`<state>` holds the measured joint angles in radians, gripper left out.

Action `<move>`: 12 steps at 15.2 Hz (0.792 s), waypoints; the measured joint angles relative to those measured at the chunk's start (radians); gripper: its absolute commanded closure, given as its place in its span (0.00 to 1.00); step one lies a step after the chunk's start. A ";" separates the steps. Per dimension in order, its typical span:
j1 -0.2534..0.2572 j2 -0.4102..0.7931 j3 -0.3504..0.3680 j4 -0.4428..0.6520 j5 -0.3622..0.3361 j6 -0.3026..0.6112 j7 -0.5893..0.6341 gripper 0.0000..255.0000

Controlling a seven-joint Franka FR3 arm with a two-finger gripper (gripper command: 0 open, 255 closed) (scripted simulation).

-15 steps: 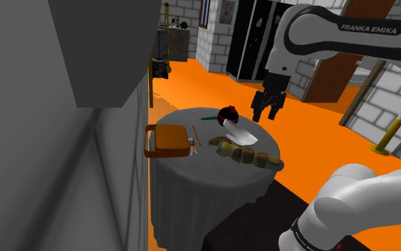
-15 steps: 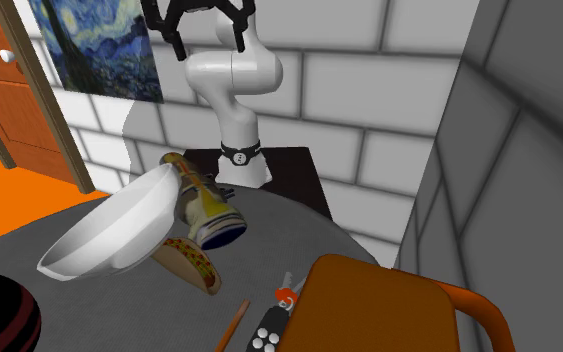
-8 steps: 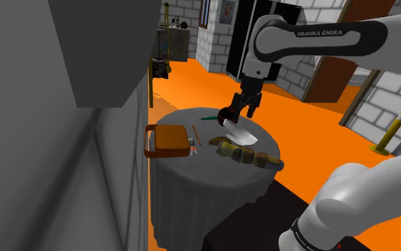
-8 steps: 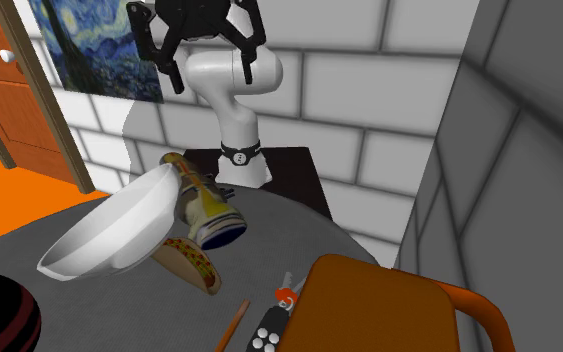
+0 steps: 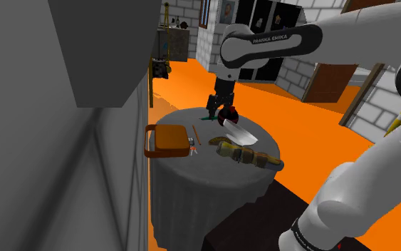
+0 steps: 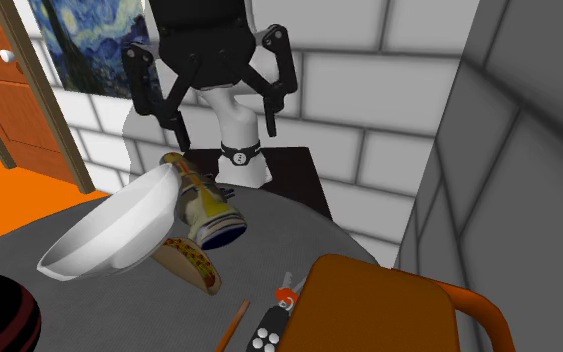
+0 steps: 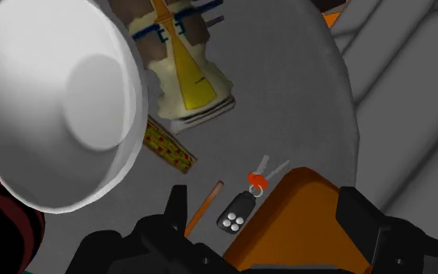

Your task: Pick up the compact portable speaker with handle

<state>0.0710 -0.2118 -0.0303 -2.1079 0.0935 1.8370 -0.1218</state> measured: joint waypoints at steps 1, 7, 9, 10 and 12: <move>0.003 0.028 0.002 0.023 -0.001 0.008 -0.011 0.00; 0.030 0.242 0.025 0.184 -0.008 0.079 -0.060 0.00; 0.038 0.320 0.033 0.262 -0.014 0.084 -0.074 0.00; 0.042 0.358 0.038 0.300 -0.017 0.087 -0.080 0.00; 0.050 0.430 0.045 0.388 -0.025 0.078 -0.094 0.00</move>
<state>0.1206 0.2185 0.0146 -1.7202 0.0683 1.9149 -0.2155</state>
